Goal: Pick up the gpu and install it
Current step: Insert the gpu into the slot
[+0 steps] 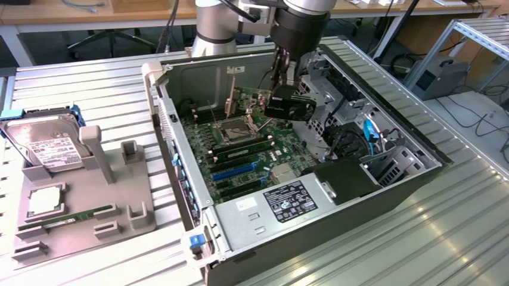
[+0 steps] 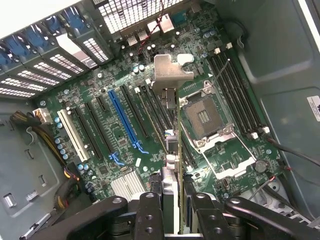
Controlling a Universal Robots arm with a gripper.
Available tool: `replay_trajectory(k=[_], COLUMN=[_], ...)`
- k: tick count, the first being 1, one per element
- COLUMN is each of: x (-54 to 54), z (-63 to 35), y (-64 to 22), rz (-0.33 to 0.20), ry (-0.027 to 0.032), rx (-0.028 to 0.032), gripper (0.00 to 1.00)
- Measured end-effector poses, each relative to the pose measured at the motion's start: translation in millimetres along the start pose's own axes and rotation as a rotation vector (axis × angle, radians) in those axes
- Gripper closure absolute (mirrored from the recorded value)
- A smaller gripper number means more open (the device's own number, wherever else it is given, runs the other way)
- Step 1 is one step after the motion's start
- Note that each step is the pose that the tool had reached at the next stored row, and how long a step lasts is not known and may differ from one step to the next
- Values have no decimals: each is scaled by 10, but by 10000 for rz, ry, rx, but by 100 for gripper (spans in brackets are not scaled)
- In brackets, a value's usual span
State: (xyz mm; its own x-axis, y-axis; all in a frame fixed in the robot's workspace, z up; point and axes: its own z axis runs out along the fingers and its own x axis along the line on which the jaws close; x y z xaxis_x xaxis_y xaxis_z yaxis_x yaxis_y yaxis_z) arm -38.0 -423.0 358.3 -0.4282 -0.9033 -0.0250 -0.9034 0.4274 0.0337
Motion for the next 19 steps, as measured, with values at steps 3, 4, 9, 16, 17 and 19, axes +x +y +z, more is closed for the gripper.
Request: replay_trajectory(k=[3, 4, 9, 16, 17, 19], x=[0, 0, 0, 0, 0, 0], z=[0, 1, 2, 3, 3, 4], y=[0, 0, 0, 0, 0, 0], rz=[-32, -45, -96, -161, -171, -192], ry=[2, 2, 3, 5, 6, 6], rx=[-1, -1, -3, -4, -4, -5], gripper=[73, 73, 73, 73, 73, 73])
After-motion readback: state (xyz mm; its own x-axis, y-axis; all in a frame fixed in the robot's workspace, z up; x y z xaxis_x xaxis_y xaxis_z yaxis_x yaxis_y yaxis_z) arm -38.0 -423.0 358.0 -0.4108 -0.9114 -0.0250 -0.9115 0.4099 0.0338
